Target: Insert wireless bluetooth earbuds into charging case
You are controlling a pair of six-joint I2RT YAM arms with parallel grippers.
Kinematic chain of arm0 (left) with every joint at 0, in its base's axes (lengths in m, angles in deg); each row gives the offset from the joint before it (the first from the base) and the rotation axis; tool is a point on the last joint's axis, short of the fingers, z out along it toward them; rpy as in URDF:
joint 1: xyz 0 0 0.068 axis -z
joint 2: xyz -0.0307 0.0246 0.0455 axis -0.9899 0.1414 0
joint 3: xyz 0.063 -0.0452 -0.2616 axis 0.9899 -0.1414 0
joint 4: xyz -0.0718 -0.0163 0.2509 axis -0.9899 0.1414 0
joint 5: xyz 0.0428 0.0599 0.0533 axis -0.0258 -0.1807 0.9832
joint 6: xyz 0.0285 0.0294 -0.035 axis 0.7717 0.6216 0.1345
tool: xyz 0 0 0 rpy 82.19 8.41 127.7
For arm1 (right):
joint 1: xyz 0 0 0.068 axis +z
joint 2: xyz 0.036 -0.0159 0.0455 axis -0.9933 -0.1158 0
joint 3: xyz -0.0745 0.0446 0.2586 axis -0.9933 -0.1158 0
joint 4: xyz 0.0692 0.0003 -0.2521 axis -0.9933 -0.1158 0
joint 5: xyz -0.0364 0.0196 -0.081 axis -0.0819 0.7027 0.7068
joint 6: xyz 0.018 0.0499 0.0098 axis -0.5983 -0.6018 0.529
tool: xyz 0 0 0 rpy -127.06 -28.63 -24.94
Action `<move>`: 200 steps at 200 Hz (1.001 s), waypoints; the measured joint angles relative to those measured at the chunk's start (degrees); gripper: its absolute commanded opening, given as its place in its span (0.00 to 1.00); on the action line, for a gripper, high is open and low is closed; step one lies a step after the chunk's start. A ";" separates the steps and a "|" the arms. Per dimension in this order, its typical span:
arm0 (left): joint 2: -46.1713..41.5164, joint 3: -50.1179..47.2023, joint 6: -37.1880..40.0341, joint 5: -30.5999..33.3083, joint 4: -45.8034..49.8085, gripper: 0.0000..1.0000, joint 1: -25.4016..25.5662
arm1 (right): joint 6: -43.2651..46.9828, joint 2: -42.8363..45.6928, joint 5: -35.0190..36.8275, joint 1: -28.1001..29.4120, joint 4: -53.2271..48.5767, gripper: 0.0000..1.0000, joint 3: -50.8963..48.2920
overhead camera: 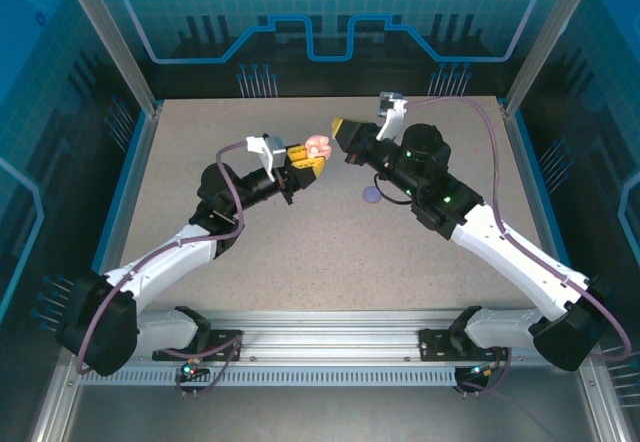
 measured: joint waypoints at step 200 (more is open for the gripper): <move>0.44 1.66 0.24 0.24 0.13 0.00 0.00 | 0.87 -1.53 -0.37 2.58 2.80 0.10 -1.31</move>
